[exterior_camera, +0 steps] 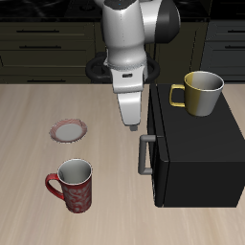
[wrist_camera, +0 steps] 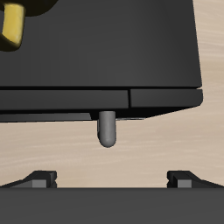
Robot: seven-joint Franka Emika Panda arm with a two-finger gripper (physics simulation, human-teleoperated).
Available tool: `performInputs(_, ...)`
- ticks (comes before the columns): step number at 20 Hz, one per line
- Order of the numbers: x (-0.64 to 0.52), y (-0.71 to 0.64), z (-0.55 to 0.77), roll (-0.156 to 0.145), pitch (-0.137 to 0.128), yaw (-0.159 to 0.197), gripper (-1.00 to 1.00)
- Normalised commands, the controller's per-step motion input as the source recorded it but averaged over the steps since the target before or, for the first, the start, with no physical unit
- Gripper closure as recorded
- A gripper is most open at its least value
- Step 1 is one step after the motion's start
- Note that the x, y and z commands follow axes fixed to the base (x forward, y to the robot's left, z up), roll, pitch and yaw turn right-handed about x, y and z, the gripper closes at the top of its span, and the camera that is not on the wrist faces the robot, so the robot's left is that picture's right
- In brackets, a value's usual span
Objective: Open the microwave and place the white and yellow mug in it
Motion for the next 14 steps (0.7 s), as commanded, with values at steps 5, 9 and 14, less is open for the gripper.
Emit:
performInputs(5, -0.02, 0.13, -0.20, 0.026, -0.002, 0.055, -1.00)
performInputs(9, 0.06, 0.06, -0.03, 0.012, 0.003, -0.007, -1.00)
performInputs(14, 0.02, 0.04, -0.08, 0.000, 0.006, -0.010, -1.00)
